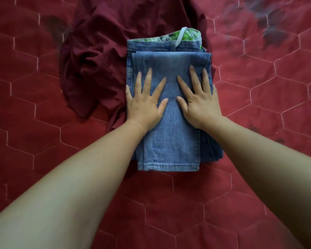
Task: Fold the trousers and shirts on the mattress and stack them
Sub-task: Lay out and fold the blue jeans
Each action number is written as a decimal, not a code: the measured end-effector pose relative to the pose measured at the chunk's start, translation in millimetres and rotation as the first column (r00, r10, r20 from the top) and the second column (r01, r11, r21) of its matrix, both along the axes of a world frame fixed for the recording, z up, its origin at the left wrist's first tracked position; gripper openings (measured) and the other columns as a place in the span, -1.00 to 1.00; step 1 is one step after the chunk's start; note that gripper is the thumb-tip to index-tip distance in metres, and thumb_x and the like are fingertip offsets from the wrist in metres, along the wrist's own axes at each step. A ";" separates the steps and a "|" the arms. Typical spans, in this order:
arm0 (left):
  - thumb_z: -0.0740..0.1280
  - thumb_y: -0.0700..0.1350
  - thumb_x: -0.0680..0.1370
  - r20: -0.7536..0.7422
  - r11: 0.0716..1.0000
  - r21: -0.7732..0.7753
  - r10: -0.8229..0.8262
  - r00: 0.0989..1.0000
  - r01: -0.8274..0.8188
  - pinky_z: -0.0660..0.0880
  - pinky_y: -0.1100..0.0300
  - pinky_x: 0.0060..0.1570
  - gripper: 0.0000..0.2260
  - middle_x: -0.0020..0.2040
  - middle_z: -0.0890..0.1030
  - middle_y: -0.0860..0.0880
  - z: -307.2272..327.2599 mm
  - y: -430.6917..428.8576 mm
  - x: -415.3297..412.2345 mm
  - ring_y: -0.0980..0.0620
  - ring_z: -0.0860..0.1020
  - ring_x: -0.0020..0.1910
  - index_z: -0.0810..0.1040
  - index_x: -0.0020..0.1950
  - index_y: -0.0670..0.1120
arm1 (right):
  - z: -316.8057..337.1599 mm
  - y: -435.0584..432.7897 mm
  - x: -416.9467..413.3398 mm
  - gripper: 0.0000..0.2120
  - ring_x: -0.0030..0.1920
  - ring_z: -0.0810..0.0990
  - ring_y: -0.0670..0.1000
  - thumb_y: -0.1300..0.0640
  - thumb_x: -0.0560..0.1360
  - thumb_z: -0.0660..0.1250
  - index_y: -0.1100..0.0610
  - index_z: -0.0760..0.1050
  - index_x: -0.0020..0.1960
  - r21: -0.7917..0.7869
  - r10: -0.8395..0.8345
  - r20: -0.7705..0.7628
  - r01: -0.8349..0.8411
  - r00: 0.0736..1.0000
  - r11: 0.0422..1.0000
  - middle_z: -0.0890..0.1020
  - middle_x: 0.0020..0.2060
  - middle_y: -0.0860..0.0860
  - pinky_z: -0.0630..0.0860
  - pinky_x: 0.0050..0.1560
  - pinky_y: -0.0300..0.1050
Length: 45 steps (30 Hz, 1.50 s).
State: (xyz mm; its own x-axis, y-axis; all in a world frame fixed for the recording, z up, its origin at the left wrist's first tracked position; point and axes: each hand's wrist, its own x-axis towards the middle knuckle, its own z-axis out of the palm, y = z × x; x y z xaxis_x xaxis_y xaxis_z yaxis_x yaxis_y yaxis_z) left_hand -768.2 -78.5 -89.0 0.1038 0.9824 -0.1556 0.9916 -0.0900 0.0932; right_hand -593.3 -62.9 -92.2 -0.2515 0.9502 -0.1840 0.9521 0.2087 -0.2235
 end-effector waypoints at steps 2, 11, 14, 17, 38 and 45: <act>0.09 0.16 0.57 0.060 1.000 0.001 -0.007 0.998 0.007 -0.01 -0.26 0.39 -0.48 0.56 -0.07 -0.05 2.6 -10.1 -1.8 -0.12 -0.09 0.52 0.06 0.52 0.16 | 4.8 -7.7 2.4 -0.44 0.51 -0.20 0.10 -0.16 0.56 0.06 -0.09 0.03 0.52 0.007 0.000 -0.040 0.000 0.999 1.000 -0.12 0.54 0.00 0.10 0.38 0.26; 0.28 0.09 0.53 0.321 0.915 -0.166 0.403 0.857 -0.368 0.26 -0.02 0.30 -0.47 0.39 0.23 -0.22 21.8 -131.9 -19.6 -0.21 0.28 0.32 0.23 0.47 0.12 | 20.5 -135.9 16.2 -0.34 0.36 0.23 0.19 -0.17 0.43 0.33 -0.15 0.17 0.46 -0.147 -0.467 -0.261 0.444 0.845 0.884 0.18 0.41 0.15 0.33 0.28 0.16; 0.27 0.08 0.54 0.305 0.902 -0.177 0.430 0.849 -0.394 0.29 -0.02 0.25 -0.45 0.32 0.30 -0.22 24.6 -133.4 -12.0 -0.21 0.33 0.27 0.20 0.49 0.07 | 23.3 -143.7 13.4 -0.29 0.25 0.38 0.15 -0.07 0.39 0.43 -0.10 0.20 0.45 -0.226 -0.473 -0.366 0.417 0.801 0.881 0.35 0.27 0.14 0.34 0.27 -0.02; 0.24 0.11 0.55 0.204 0.911 -0.166 0.406 0.891 -0.377 0.26 -0.09 0.29 -0.42 0.40 0.20 -0.22 32.0 -132.9 -8.2 -0.21 0.25 0.36 0.13 0.52 0.01 | 38.1 -137.4 15.4 -0.36 0.21 0.47 0.05 0.08 0.39 0.45 -0.01 0.29 0.41 -0.241 -0.415 -0.468 0.339 0.780 0.909 0.49 0.21 0.07 0.31 0.18 -0.24; 0.33 0.02 0.52 0.327 0.959 -0.281 0.129 0.936 -0.034 0.33 -0.05 0.31 -0.46 0.46 0.11 -0.13 48.7 -279.8 34.3 -0.16 0.23 0.39 0.26 0.46 0.01 | 45.2 -309.3 73.3 -0.44 0.39 0.22 0.14 0.00 0.40 0.45 0.07 0.38 0.34 -0.225 -0.573 -0.325 0.527 0.753 0.820 0.21 0.38 0.15 0.21 0.40 0.01; 0.27 0.05 0.54 0.241 0.990 -0.142 0.044 0.969 -0.010 0.34 -0.11 0.27 -0.45 0.47 0.14 -0.13 56.0 -193.5 46.5 -0.16 0.24 0.37 0.18 0.49 0.02 | 60.7 -223.7 71.2 -0.30 0.42 0.16 0.14 0.04 0.45 0.40 0.08 0.15 0.48 -0.095 -0.504 -0.447 0.521 0.739 0.848 0.13 0.41 0.18 0.16 0.44 -0.02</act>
State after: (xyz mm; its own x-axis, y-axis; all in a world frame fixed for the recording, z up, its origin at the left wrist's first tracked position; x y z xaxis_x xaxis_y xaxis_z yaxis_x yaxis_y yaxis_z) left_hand -721.8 -272.0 -33.0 0.1290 0.9558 -0.2643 0.9393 -0.0323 0.3417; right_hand -522.2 -286.5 -31.6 0.2310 0.9627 -0.1412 0.7169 -0.2665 -0.6443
